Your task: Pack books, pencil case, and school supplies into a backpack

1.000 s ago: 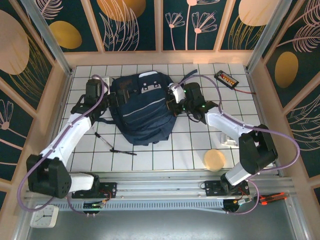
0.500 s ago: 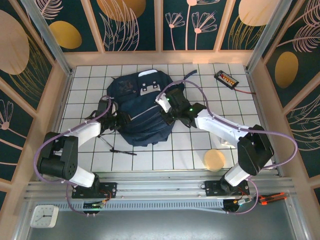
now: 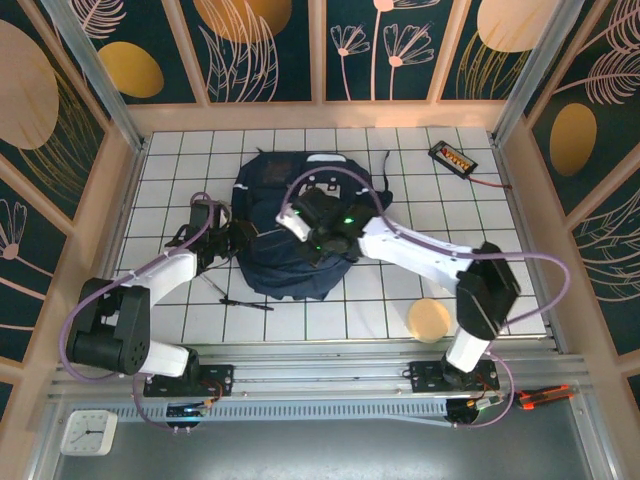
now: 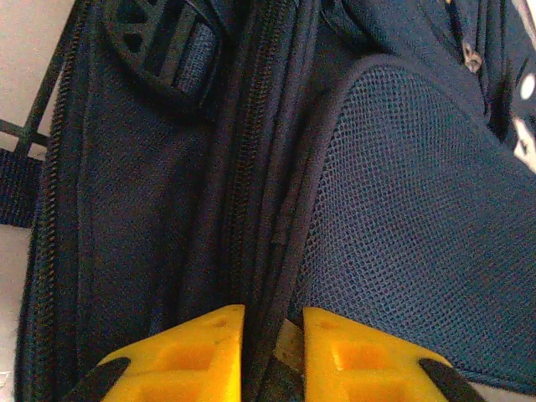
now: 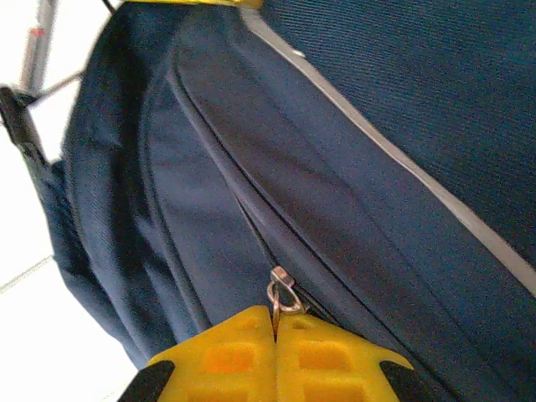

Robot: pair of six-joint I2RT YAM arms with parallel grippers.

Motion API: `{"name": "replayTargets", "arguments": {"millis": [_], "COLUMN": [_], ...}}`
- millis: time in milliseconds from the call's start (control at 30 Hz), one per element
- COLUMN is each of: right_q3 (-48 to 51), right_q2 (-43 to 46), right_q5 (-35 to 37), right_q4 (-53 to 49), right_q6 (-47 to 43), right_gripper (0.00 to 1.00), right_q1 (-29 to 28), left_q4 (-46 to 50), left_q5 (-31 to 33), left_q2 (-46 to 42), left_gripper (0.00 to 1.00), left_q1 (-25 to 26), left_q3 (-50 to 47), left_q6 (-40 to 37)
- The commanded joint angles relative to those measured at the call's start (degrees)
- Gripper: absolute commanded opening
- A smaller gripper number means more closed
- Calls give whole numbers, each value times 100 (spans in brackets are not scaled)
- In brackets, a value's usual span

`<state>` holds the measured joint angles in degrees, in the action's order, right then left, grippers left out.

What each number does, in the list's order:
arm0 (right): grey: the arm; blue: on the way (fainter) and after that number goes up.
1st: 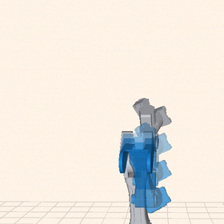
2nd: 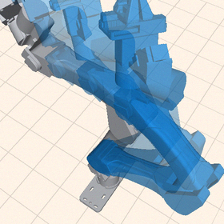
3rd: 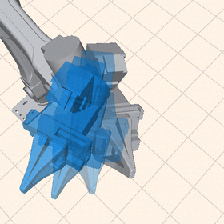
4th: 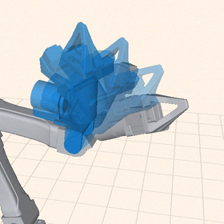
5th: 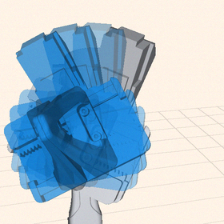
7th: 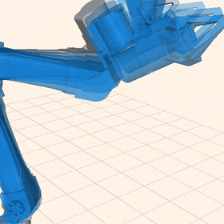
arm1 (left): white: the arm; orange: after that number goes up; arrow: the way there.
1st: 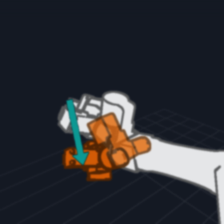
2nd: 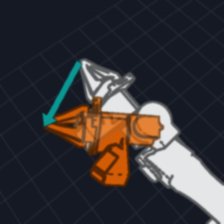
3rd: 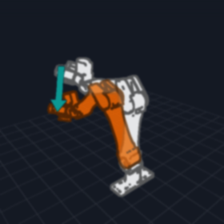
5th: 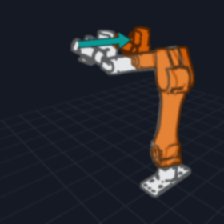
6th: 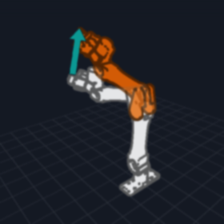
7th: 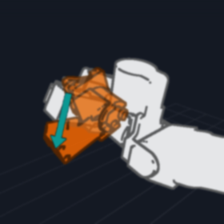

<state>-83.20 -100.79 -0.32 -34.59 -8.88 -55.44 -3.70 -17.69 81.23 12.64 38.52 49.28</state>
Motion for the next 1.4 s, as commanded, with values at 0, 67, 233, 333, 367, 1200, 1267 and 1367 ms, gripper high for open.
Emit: {"name": "replayTargets", "arguments": {"millis": [0,67,233,333,367,1200,1267,1367], "right_q3": [-659,-854,-1027,-1001,-1014,2302,2263,2176], "right_q2": [-628,-812,-1272,-1551,-1630,2416,2066,1666], "right_q5": [-568,-545,-1095,-1345,-1401,-1691,-2029,-2253], "right_q4": [-137,42,1169,1955,2083,1497,1657,1754], "right_q6": [1013,1478,2459,2763,2826,5988,6084,6173], "right_gripper": [0,0,0,0,0,99,99,99], "right_q1": [-322,-410,-411,-281,-238,1908,1985,1933], "left_q4": [-659,-695,-1019,-1027,-992,749,755,773], "left_q5": [-441,-437,-610,-663,-691,178,191,165], "left_q2": [-239,-257,-177,-210,-216,-1270,-1240,-1108], "left_gripper": [19,19,19,19,19,98,98,98], "left_q1": [179,199,264,274,271,1627,1627,1627], "left_q3": [17,18,-87,-109,-87,506,487,534], "left_q6": [291,274,464,428,375,-7282,-7679,-8037]}}
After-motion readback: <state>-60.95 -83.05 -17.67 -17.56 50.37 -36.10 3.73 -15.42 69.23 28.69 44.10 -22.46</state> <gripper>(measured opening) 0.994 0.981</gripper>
